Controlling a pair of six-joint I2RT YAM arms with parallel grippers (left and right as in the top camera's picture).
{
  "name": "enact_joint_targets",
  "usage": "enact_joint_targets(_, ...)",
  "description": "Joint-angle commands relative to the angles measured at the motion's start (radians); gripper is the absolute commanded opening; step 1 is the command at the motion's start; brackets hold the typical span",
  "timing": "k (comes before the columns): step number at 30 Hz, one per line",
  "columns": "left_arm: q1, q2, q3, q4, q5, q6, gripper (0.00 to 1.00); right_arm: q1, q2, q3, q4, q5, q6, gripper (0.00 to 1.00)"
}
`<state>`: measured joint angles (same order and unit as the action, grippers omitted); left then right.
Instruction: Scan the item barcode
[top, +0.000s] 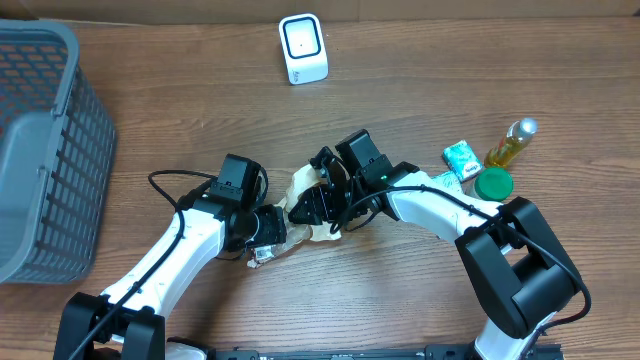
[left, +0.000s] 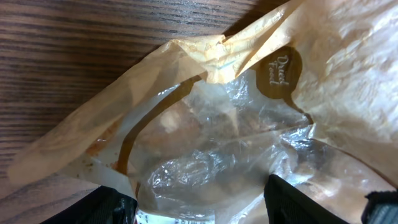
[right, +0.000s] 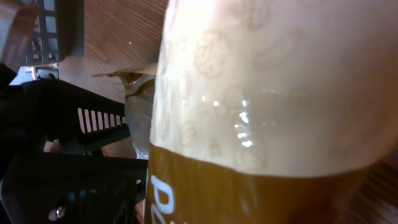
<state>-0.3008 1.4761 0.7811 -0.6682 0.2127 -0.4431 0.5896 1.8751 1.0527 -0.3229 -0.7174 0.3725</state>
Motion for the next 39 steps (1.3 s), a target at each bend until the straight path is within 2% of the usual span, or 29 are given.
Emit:
enact_joint_targets(1,-0.003,0.011,-0.003,0.008,0.016,-0.006,0.68,0.006,0.005,-0.006,0.011,-0.047,0.003,0.49)
enact_joint_targets(11,-0.003,0.011,-0.003,0.008,0.013,-0.006,0.68,0.006,0.005,-0.006,0.013,-0.080,0.021,0.34)
enact_joint_targets(19,-0.003,0.011,-0.003,0.007,0.013,-0.006,0.68,0.006,0.005,-0.006,0.011,-0.101,0.021,0.31)
enact_joint_targets(22,-0.003,0.011,-0.003,0.007,0.013,-0.006,0.68,0.004,0.005,-0.006,0.002,-0.112,0.021,0.20)
enact_joint_targets(32,-0.002,0.010,-0.003,0.007,-0.022,-0.005,0.70,-0.002,0.005,-0.006,0.002,-0.125,0.021,0.22)
enact_joint_targets(33,0.000,0.010,-0.003,0.007,-0.023,0.003,0.70,-0.006,0.005,-0.006,0.001,-0.135,0.021,0.19)
enact_joint_targets(35,0.001,0.010,0.002,-0.001,-0.026,0.017,0.67,-0.017,0.005,-0.005,0.004,-0.174,0.020,0.04)
enact_joint_targets(39,0.001,0.004,0.048,-0.035,-0.041,0.058,0.66,-0.046,0.005,-0.005,0.005,-0.241,0.012,0.04)
